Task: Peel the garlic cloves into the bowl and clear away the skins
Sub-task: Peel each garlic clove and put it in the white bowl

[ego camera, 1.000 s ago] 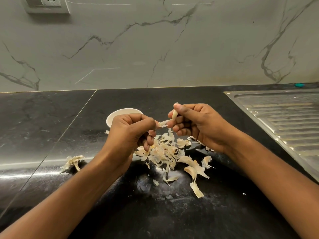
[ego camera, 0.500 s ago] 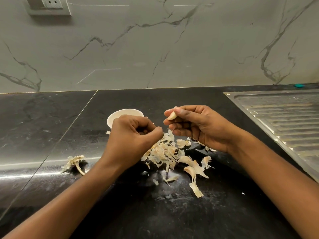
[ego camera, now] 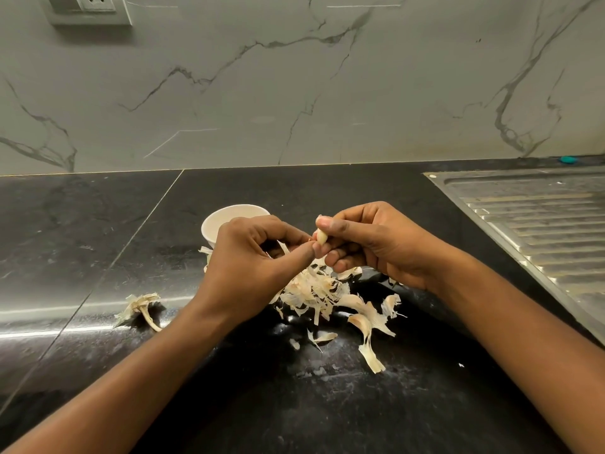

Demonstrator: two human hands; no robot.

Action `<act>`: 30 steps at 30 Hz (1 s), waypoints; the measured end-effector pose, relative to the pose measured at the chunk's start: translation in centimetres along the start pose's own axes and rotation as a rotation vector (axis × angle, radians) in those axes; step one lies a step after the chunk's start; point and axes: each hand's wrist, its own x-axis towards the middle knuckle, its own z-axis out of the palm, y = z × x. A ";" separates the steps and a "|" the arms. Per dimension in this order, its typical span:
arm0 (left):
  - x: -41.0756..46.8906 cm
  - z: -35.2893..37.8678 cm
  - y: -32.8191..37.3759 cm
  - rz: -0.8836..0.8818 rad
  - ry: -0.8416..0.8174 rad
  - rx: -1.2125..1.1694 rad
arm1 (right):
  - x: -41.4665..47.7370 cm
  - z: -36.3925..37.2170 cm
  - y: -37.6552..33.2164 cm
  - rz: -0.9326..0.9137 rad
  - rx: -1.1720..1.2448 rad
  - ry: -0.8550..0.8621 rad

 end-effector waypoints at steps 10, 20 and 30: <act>-0.3 0.3 0.5 -0.028 -0.010 0.002 | 0.1 0.8 0.2 -0.017 -0.097 0.082; -0.2 0.7 0.6 -0.059 0.096 -0.068 | 0.0 1.6 -0.1 -0.076 -0.058 0.115; -0.2 0.6 0.7 -0.108 0.023 -0.096 | 0.0 1.6 0.1 -0.084 -0.084 0.145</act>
